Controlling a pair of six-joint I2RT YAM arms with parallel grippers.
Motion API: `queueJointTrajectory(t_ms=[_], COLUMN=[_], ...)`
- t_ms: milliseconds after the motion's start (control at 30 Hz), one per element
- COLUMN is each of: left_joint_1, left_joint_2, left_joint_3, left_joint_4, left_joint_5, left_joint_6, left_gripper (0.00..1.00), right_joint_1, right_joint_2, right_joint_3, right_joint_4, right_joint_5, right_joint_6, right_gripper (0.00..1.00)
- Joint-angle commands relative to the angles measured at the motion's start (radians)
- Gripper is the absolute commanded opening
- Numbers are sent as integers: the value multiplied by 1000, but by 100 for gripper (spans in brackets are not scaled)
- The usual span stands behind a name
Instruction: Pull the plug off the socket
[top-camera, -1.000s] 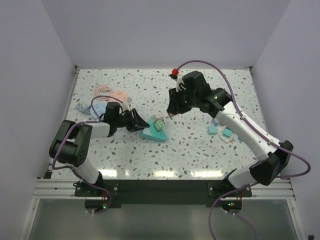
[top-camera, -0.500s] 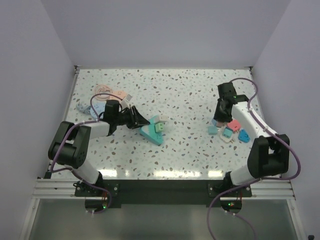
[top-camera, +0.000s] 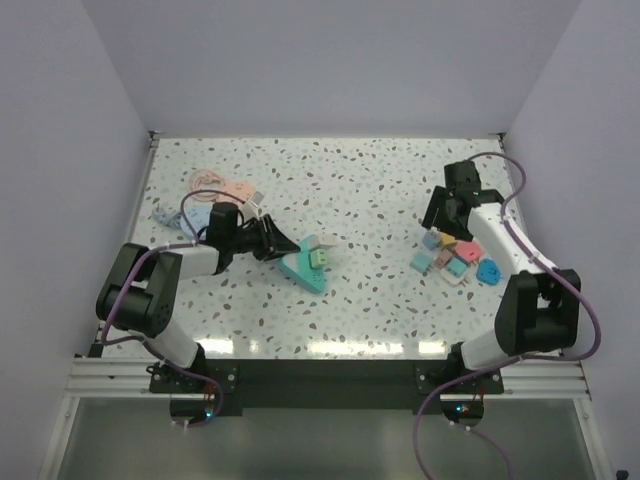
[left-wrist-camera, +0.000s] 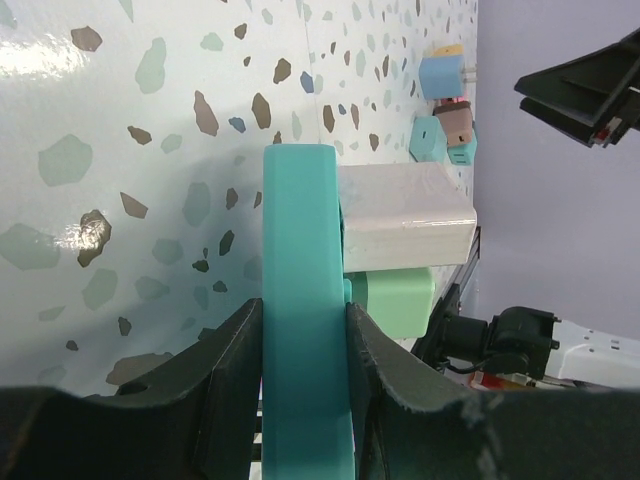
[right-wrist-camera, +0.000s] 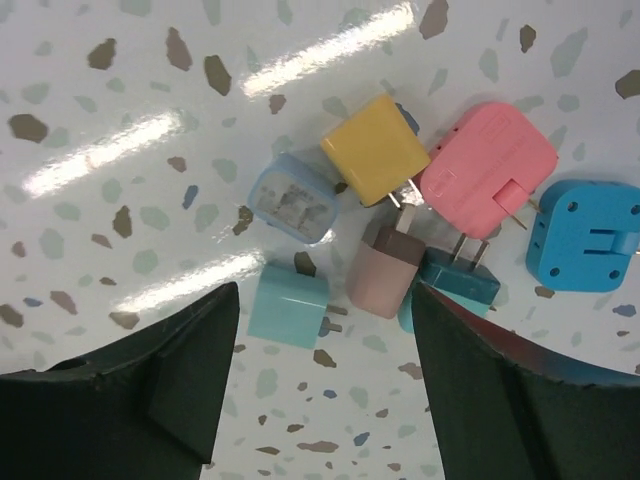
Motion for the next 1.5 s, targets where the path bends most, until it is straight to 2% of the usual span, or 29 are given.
queueJointTrajectory(t_ms=[0,67,133,200,300,567,800,967,1067,1100,1200,1233,1300,1467], left_joint_1=[-5,-7,-7,-7,-7,-8,-18,-25,-27,-28,-28,-28,-28,-27], left_joint_2=[-43,-51,-51,-51,-49,-72,-83,-88,-89,-88,-88,-89,-95,-94], left_joint_3=[-9,-19,-30,-38,-53,-64,-67,-73,-78,-79,-90,-93,-90,-81], left_joint_4=[90,103,126,158,198,208,210,216,216,215,201,190,134,20], left_joint_5=[40,37,32,32,37,2,-11,-11,-11,-12,-23,-31,-67,-147], left_joint_6=[-14,-27,-43,-59,-91,-123,-134,-142,-140,-140,-134,-122,-100,-19], left_gripper=[0,0,0,0,0,0,0,0,0,0,0,0,0,0], right_joint_1=[5,52,126,250,379,557,614,628,629,631,629,628,628,622], right_joint_2=[-125,-153,-153,-148,-134,-35,80,177,208,218,200,186,130,22], right_joint_3=[18,18,24,18,-13,-31,-15,4,16,19,24,30,35,79], right_joint_4=[53,71,80,105,200,337,418,453,476,478,478,450,418,219], right_joint_5=[-114,-256,-336,-447,-513,-515,-495,-444,-433,-441,-443,-439,-435,-412], right_joint_6=[-28,-51,-74,-77,-44,44,72,72,70,70,65,58,47,-11], right_gripper=[73,70,70,70,70,69,69,64,54,45,31,18,0,0])
